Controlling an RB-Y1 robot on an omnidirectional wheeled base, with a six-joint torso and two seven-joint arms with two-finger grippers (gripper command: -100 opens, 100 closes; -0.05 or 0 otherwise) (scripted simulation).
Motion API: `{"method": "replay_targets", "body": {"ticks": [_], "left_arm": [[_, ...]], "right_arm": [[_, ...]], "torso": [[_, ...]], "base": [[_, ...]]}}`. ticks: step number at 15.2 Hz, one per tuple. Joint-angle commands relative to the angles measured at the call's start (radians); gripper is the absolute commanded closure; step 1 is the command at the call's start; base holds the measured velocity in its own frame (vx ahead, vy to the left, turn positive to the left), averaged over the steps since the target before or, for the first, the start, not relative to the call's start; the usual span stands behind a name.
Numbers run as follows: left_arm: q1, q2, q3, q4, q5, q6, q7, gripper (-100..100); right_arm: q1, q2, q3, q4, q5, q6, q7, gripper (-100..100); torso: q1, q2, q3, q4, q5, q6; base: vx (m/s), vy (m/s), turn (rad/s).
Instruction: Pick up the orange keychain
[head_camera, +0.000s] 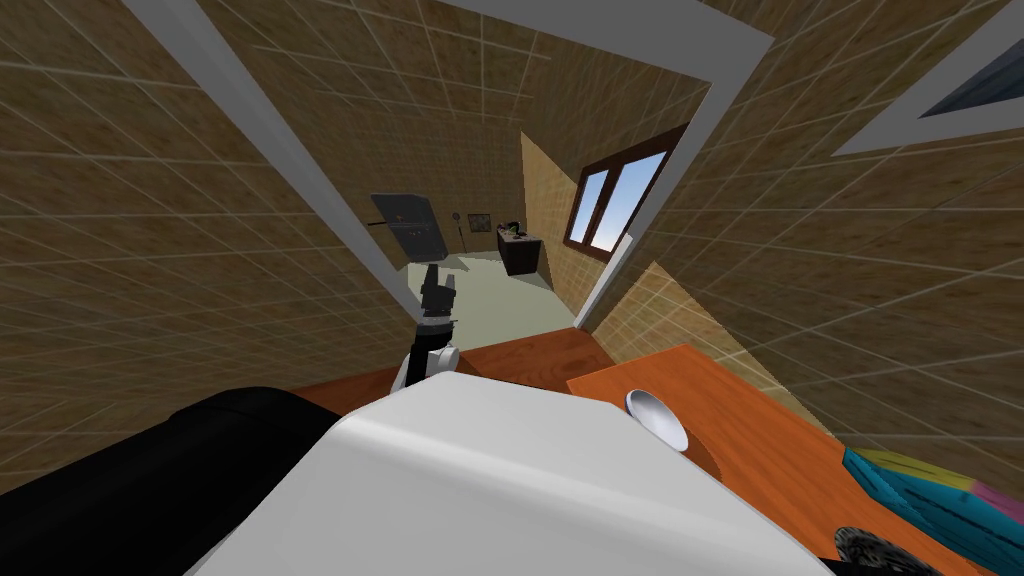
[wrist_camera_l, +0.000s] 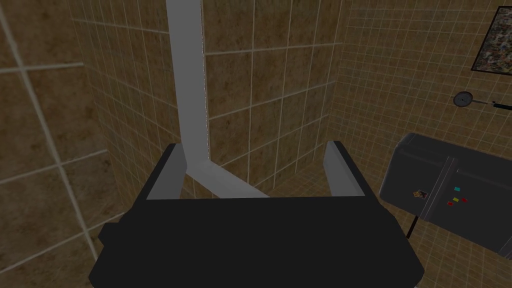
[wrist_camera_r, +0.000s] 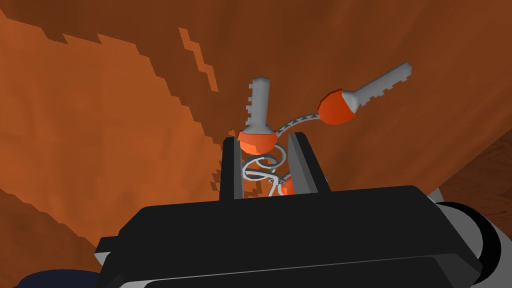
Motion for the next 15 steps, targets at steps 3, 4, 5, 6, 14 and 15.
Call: {"method": "replay_targets", "body": {"ticks": [3, 4, 5, 6, 14, 15], "left_arm": [[0.0, 0.0, 0.0, 0.0, 0.0, 0.0, 0.0, 0], [0.0, 0.0, 0.0, 0.0, 0.0, 0.0, 0.0, 0], [0.0, 0.0, 0.0, 0.0, 0.0, 0.0, 0.0, 0], [0.0, 0.0, 0.0, 0.0, 0.0, 0.0, 0.0, 0], [0.0, 0.0, 0.0, 0.0, 0.0, 0.0, 0.0, 0], [0.0, 0.0, 0.0, 0.0, 0.0, 0.0, 0.0, 0]], "right_arm": [[-0.009, -0.021, 0.047, 0.001, -0.05, 0.009, 0.021, 100], [-0.009, -0.021, 0.047, 0.001, -0.053, 0.009, 0.021, 100], [-0.018, -0.044, 0.081, 0.0, -0.085, 0.019, 0.042, 100], [-0.018, -0.044, 0.101, 0.0, -0.107, 0.019, 0.042, 100], [-0.036, -0.09, 0.209, 0.0, -0.264, 0.038, 0.082, 100], [-0.045, -0.114, 0.255, -0.001, -0.3, 0.048, 0.102, 100]], "torso": [[0.0, 0.0, 0.0, 0.0, 0.0, 0.0], [0.001, 0.0, 0.0, 0.0, 0.0, 0.0], [0.001, 0.0, 0.0, 0.0, 0.0, 0.0], [0.001, 0.001, 0.0, 0.0, 0.0, 0.0], [0.001, 0.0, 0.0, 0.0, 0.0, 0.0], [0.001, 0.0, 0.0, 0.0, 0.0, 0.0]], "base": [[-0.002, 0.003, 0.008], [-0.01, 0.012, 0.027], [-0.014, 0.02, 0.026], [-0.013, 0.021, 0.019], [-0.008, 0.012, 0.011], [-0.008, 0.01, 0.013]]}}
